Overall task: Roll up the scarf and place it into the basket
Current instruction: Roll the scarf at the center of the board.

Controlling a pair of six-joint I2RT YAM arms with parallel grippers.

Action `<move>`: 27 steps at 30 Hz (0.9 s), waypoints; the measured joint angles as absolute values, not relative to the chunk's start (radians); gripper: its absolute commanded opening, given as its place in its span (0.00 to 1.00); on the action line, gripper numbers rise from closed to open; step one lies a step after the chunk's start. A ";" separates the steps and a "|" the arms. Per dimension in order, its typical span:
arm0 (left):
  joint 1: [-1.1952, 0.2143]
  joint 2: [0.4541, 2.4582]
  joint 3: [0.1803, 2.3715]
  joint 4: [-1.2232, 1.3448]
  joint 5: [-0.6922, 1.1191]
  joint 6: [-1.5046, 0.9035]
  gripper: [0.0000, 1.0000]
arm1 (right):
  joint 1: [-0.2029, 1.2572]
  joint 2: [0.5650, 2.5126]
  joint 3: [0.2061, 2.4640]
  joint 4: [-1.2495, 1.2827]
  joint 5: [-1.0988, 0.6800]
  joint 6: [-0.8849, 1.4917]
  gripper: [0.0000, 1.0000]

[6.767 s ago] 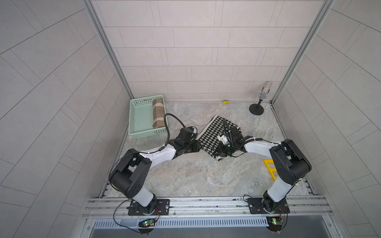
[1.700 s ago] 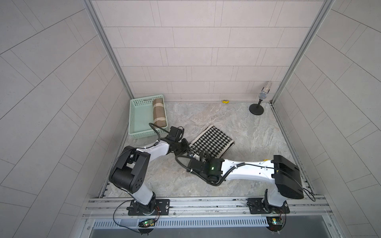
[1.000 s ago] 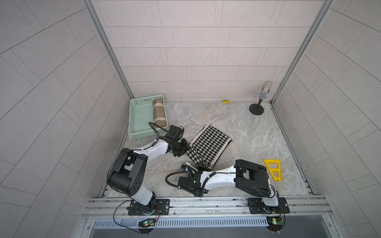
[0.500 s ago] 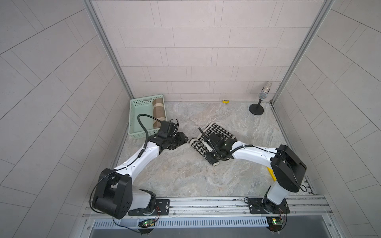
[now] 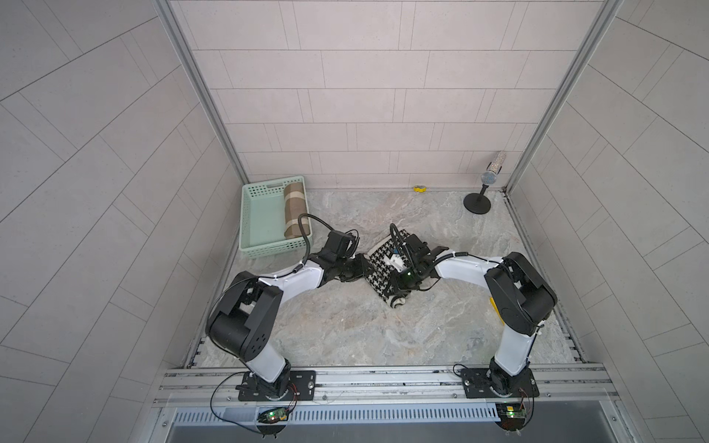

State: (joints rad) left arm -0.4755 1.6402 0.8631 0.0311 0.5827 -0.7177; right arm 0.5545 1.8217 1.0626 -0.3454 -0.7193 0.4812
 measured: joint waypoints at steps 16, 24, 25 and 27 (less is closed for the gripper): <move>-0.476 1.897 0.935 0.261 0.534 -0.727 0.00 | 0.538 1.759 1.058 -0.378 -0.616 0.484 0.39; -0.477 1.913 0.937 0.314 0.516 -0.742 0.00 | 0.635 1.571 1.064 -0.504 -0.281 0.450 0.44; -0.477 1.916 0.937 0.321 0.516 -0.744 0.00 | 0.653 1.566 1.068 -0.516 -0.237 0.443 0.44; -0.476 1.921 0.937 0.331 0.516 -0.750 0.00 | 0.707 1.564 1.081 -0.549 -0.139 0.419 0.45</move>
State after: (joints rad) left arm -0.4763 1.9209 0.9371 0.3305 0.5163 -0.7502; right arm 0.7067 1.5642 1.0805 -0.5488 -0.1394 0.4194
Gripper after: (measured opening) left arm 0.044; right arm 0.442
